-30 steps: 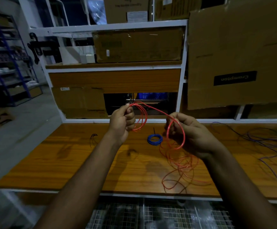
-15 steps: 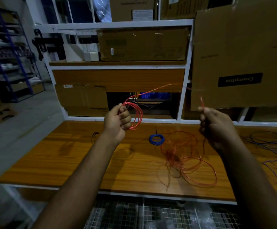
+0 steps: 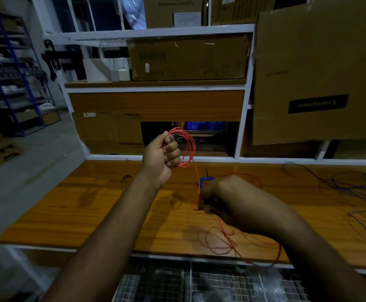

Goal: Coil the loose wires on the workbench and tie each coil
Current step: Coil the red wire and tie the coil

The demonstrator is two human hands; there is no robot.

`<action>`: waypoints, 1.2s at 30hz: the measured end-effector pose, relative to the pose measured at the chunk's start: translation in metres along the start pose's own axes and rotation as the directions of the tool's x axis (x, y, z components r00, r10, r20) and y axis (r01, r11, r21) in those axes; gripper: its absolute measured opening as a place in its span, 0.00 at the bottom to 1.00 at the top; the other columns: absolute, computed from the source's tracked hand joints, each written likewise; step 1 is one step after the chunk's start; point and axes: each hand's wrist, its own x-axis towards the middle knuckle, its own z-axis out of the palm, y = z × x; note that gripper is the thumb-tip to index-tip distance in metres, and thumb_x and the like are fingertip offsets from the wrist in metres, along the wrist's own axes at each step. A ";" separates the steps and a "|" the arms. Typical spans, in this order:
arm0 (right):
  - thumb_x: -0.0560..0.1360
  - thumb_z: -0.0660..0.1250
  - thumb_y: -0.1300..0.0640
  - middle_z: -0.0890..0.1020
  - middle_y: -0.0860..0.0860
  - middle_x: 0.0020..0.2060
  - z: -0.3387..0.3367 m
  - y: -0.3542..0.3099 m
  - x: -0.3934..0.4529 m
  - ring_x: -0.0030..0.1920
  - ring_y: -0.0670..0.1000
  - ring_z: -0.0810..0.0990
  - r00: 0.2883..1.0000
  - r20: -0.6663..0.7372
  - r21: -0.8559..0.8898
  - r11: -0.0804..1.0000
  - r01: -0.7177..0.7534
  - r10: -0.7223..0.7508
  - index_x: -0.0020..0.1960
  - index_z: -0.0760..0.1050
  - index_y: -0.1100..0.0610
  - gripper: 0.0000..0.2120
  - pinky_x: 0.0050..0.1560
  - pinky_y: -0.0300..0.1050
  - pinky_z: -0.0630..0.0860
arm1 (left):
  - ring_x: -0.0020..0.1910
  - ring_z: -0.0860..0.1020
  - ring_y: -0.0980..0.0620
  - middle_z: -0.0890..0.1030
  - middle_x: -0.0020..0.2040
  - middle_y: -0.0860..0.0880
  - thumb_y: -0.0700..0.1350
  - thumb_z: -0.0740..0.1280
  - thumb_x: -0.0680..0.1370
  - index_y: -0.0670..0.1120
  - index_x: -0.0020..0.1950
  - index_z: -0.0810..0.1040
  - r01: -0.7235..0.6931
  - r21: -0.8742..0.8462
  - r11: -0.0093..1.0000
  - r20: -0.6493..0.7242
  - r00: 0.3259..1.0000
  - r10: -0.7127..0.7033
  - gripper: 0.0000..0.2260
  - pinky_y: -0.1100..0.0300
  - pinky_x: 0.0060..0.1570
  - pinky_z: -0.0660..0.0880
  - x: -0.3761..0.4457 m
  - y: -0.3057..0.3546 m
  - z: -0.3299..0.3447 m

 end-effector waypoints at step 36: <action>0.84 0.57 0.53 0.81 0.55 0.43 -0.027 0.087 0.041 0.36 0.48 0.75 0.790 -0.258 0.532 0.764 -0.365 0.557 0.49 0.76 0.55 0.12 0.34 0.40 0.72 | 0.19 0.59 0.59 0.61 0.24 0.54 0.52 0.57 0.80 0.47 0.34 0.71 0.313 0.059 0.948 0.301 0.900 -0.316 0.17 0.64 0.23 0.49 -0.031 -0.007 0.019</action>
